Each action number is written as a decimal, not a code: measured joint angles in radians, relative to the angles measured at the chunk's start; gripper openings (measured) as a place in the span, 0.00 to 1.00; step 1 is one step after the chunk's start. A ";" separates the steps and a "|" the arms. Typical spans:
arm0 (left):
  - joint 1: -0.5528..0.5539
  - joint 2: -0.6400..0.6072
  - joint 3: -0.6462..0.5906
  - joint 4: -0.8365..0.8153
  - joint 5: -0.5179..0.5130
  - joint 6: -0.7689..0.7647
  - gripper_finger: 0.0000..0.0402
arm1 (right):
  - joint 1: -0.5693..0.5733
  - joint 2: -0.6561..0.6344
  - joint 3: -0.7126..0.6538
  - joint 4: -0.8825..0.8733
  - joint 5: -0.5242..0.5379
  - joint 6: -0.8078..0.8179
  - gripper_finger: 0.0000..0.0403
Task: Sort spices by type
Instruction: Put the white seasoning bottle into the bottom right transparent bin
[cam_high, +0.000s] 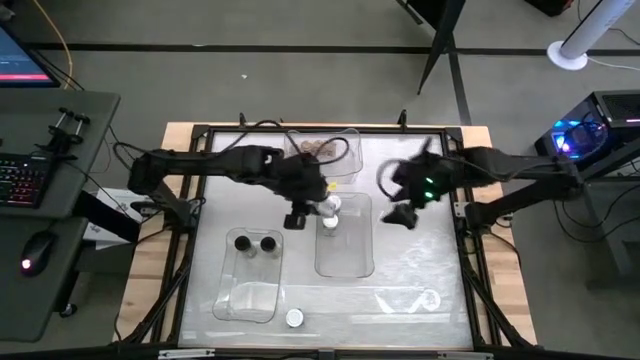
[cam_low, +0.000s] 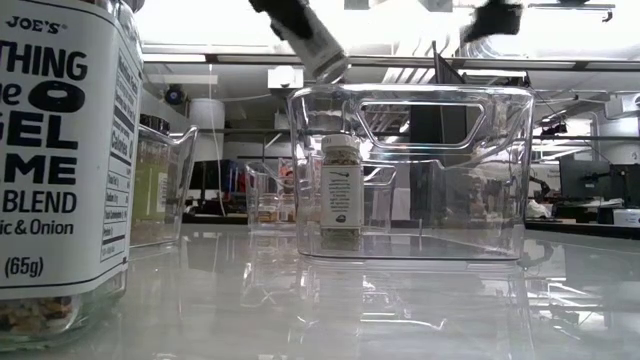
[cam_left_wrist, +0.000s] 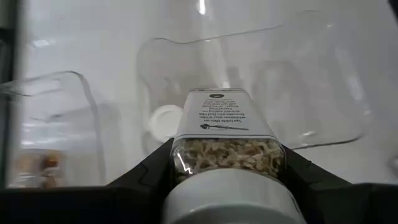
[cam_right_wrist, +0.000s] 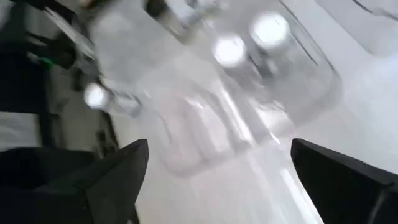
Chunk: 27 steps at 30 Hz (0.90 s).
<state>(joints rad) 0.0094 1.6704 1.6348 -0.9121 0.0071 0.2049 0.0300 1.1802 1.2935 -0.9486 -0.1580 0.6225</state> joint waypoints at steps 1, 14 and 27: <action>-0.003 0.023 0.036 -0.028 0.008 -0.011 0.40 | 0.021 -0.020 0.000 -0.051 0.038 0.022 0.97; -0.042 0.486 0.672 -0.628 0.013 -0.161 0.40 | 0.117 -0.111 -0.001 -0.387 0.435 0.347 0.97; -0.141 0.611 0.679 -0.549 0.082 -0.186 0.40 | 0.101 -0.093 -0.001 -0.387 0.451 0.343 0.97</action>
<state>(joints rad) -0.1315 2.2816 2.3138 -1.4611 0.0894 0.0184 0.1310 1.0874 1.2926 -1.3353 0.2932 0.9659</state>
